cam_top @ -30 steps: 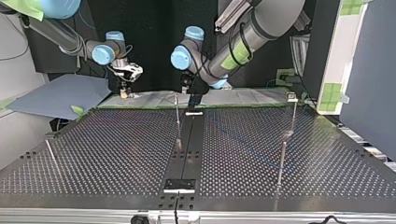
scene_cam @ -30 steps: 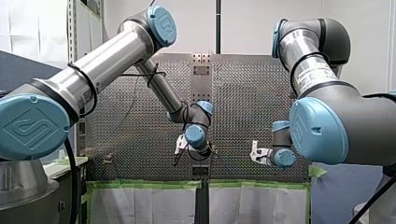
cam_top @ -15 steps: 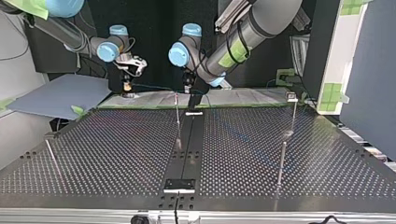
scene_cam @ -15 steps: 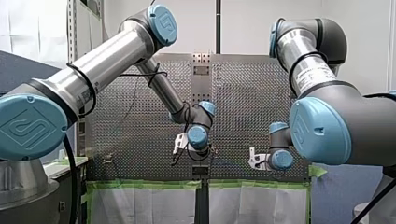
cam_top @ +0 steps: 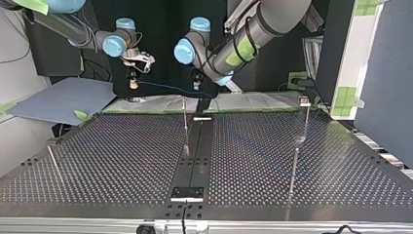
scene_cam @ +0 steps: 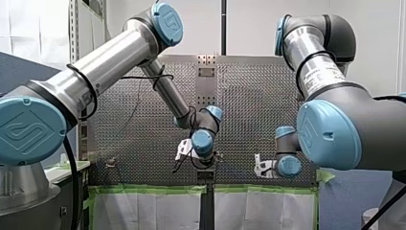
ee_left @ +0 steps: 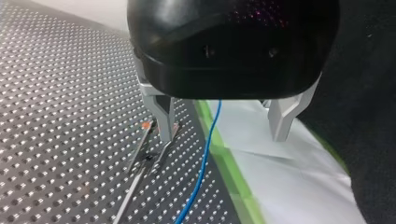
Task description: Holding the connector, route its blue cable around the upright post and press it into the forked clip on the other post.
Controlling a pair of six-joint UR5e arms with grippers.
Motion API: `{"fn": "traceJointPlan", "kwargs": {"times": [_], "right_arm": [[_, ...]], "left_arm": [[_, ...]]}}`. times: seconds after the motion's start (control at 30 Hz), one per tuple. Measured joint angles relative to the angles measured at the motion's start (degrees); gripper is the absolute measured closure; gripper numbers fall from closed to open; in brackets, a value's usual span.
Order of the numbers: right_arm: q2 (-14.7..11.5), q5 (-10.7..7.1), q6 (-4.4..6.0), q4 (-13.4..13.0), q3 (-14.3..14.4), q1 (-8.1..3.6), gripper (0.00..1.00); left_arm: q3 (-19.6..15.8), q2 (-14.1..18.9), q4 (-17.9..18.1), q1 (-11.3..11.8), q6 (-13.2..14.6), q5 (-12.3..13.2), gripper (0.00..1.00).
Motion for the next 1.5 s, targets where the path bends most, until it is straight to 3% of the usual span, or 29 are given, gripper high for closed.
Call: {"fn": "traceJointPlan", "kwargs": {"times": [0.27,0.47,0.83,1.5], "right_arm": [[-3.33,-0.88,0.22,-1.19,1.86,0.37,1.00],[-3.74,-1.74,0.21,-2.46,3.05,0.87,1.00],[-3.76,-3.05,0.09,-3.35,4.06,1.60,1.00],[-3.78,-10.06,0.28,-8.40,5.70,1.82,1.00]], "left_arm": [[-2.44,0.32,1.85,-1.79,-0.05,-1.24,0.00],[-4.29,1.13,3.98,-2.93,-0.66,-2.15,0.00],[-4.61,1.27,5.89,-5.23,-2.62,-3.92,0.00],[-4.62,1.11,8.53,-6.36,-6.54,-2.29,0.00]]}}
